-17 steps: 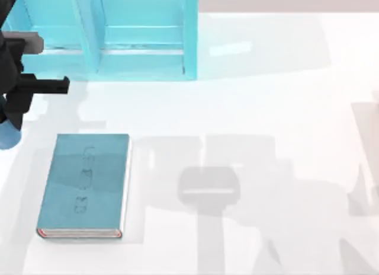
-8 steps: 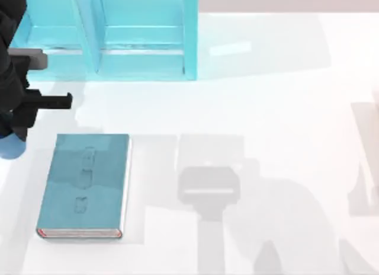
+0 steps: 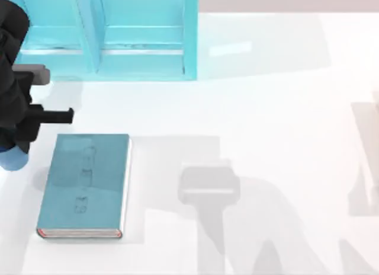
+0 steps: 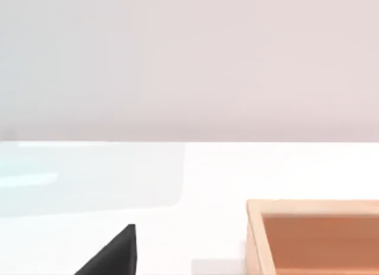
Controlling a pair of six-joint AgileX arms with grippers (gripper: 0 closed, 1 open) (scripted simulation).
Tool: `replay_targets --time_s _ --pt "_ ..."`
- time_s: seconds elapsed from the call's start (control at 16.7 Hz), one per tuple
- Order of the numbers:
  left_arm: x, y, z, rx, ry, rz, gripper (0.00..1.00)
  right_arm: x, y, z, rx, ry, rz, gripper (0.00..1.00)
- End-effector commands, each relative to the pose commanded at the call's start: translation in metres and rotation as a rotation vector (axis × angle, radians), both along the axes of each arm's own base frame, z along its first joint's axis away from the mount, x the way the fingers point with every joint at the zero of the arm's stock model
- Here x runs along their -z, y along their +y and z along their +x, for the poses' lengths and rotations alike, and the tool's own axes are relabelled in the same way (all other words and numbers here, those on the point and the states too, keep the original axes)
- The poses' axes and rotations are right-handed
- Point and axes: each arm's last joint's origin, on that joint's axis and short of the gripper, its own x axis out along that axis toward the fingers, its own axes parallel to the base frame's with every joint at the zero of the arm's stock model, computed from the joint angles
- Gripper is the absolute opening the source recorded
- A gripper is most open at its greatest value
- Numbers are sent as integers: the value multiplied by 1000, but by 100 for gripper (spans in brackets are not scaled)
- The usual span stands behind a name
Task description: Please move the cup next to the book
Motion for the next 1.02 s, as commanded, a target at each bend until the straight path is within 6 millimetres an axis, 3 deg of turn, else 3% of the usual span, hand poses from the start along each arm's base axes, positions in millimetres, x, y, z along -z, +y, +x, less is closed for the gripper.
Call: replay_targets --time_s 0.72,1.02 --pt "0 0 0 0 0 0 98 0 0 0 0 0 0 100" --pt "0 0 0 0 0 0 100 0 0 0 0 0 0 100"
